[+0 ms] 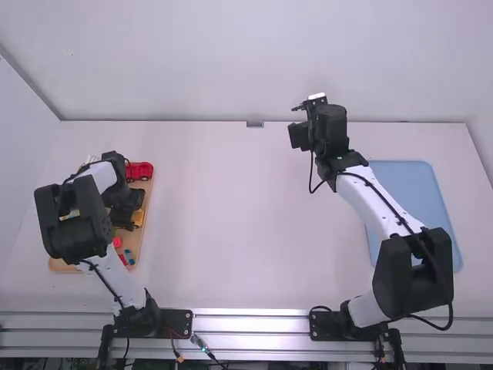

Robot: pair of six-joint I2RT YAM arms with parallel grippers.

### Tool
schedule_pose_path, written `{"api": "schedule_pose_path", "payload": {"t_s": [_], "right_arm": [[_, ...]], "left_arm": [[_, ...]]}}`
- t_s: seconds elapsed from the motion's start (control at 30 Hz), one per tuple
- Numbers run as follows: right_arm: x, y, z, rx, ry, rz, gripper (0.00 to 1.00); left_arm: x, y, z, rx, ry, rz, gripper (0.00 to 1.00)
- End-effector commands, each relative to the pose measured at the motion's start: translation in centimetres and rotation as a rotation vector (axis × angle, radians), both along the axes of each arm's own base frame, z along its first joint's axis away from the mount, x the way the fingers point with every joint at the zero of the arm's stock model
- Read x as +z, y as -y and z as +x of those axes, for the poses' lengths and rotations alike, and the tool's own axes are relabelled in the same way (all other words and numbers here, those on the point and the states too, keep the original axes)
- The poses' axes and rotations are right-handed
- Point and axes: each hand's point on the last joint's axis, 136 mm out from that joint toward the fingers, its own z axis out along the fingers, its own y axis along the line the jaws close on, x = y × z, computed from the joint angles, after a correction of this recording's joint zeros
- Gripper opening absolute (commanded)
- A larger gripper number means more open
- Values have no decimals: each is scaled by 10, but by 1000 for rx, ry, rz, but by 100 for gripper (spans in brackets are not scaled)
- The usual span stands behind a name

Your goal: Assemble lego blocks to make yellow taxi

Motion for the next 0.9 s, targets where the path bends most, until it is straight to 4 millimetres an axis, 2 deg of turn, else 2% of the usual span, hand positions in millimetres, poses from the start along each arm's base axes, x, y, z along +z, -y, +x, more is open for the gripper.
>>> {"api": "schedule_pose_path", "payload": {"t_s": [0.0, 0.07, 0.13, 0.33, 0.57, 0.6, 0.63, 0.67, 0.87], "right_arm": [[14, 0, 7, -7, 32, 8, 99], [14, 0, 7, -9, 32, 8, 99], [15, -2, 7, -3, 33, 8, 99], [14, -1, 7, -5, 32, 8, 99], [14, -1, 7, -5, 31, 7, 99], [14, -1, 7, -6, 32, 8, 99], [14, 0, 7, -8, 31, 7, 99], [14, 0, 7, -7, 31, 7, 99], [14, 0, 7, -7, 31, 7, 99]], "left_arm": [[-12, 6, -11, -1, -38, -24, 77], [-13, 10, -10, -1, -31, -42, 70], [-14, 12, -10, 0, -26, -56, 52], [-14, 13, -11, 3, -27, -59, 44], [-14, 15, -16, 46, -46, -64, 51], [-14, 15, -16, 46, -46, -64, 65], [-14, 15, -16, 46, -48, -65, 73], [-15, 16, -17, 46, -48, -68, 76], [-23, 22, -15, 43, -20, -86, 74]]}}
